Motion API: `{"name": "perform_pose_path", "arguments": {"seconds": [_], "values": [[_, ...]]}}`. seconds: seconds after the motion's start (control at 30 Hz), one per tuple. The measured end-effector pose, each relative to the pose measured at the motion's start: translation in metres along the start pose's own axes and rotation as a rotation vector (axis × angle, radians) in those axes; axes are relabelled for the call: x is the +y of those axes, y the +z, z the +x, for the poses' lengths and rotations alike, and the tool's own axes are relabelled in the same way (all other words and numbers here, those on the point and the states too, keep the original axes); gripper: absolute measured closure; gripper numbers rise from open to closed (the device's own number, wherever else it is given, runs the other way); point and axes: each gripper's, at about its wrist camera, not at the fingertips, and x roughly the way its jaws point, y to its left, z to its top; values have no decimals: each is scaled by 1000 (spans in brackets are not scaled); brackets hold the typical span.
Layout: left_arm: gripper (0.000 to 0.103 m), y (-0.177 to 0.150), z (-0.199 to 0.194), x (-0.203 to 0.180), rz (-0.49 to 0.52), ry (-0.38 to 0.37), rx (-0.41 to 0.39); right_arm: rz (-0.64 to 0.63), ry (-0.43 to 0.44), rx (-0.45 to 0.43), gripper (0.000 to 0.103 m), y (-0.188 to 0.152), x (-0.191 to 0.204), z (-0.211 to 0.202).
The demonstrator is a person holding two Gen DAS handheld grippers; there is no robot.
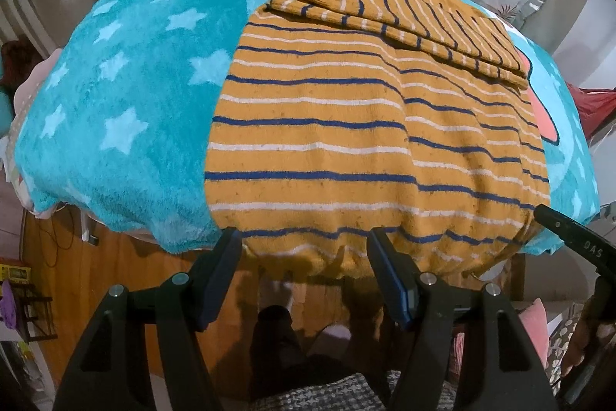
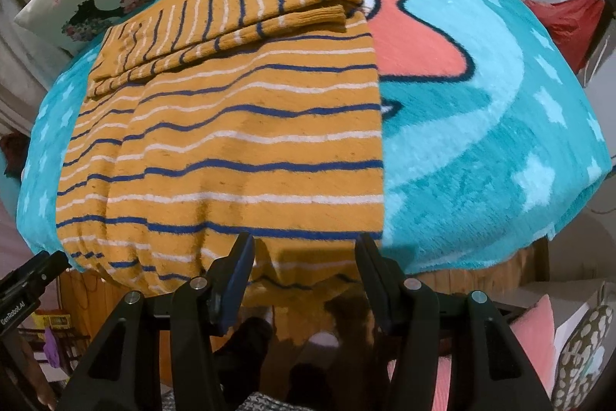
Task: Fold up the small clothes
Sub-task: 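Grasp the sweater hem with the left tool while the right tool grasps it too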
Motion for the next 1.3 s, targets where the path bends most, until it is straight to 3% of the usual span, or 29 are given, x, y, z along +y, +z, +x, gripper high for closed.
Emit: {"name": "perform_pose_path", "arguments": {"seconds": [0.17, 0.23, 0.37, 0.5, 0.6, 0.67, 0.73, 0.77, 1.03, 1.17, 1.3], "values": [[36, 11, -3, 30, -55, -16, -37, 56, -1, -21, 44, -1, -22, -7], [29, 18, -2, 46, -71, -10, -58, 89, 3, -33, 43, 0, -33, -9], [27, 34, 11, 76, -117, -42, -58, 163, 45, -46, 41, 2, -59, -6], [27, 45, 28, 89, -139, -136, -35, 215, 148, -34, 41, 2, -71, 8], [27, 49, 39, 93, -163, -239, -7, 255, 221, -50, 27, 5, -72, 12], [27, 51, 40, 91, -162, -294, -11, 256, 250, -58, 26, 9, -67, 12], [27, 52, 41, 89, -167, -377, 9, 264, 339, -40, 26, 13, -65, 14], [27, 50, 41, 86, -170, -418, 17, 276, 382, -28, 26, 11, -64, 16], [26, 26, 40, 79, -202, -478, 8, 307, 557, 39, 26, -9, -48, 31], [26, 0, 52, 90, -242, -480, 64, 279, 558, 120, 26, -25, -41, 50], [26, -15, 63, 93, -269, -488, 76, 299, 548, 143, 26, -37, -41, 64]]}}
